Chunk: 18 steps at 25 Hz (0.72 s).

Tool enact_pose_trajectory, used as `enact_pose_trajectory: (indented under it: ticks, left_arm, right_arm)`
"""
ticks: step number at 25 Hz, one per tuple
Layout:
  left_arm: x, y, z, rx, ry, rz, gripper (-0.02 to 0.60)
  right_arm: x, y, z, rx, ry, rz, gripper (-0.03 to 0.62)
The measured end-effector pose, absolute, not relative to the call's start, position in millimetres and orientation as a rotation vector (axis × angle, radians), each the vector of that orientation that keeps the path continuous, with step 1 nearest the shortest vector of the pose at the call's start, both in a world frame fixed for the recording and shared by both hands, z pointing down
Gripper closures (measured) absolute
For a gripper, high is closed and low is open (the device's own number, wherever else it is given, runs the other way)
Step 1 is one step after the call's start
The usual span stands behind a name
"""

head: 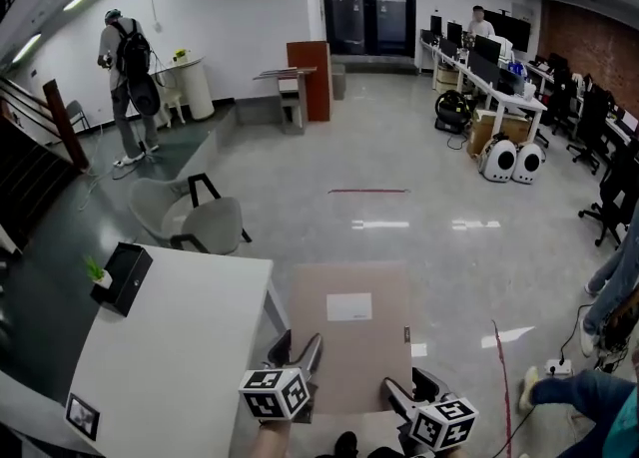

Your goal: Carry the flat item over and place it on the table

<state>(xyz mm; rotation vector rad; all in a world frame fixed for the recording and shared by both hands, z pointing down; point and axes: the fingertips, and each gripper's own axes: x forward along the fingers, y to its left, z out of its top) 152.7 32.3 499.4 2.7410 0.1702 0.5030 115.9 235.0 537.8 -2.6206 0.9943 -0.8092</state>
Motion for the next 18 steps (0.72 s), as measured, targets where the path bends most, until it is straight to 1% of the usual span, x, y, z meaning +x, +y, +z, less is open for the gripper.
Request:
enact_pose_trajectory:
  ticks: [9, 18]
  left_arm:
    - [158.3, -60.5, 499.0, 2.717, -0.097, 0.433, 0.327]
    - [137.9, -152.9, 493.4, 2.665, -0.494, 0.356, 0.328]
  right_arm:
    - [162.5, 145.8, 535.7, -2.564, 1.269, -0.829, 0.333]
    - [199.7, 42.7, 534.1, -2.399, 1.667, -0.869, 0.333]
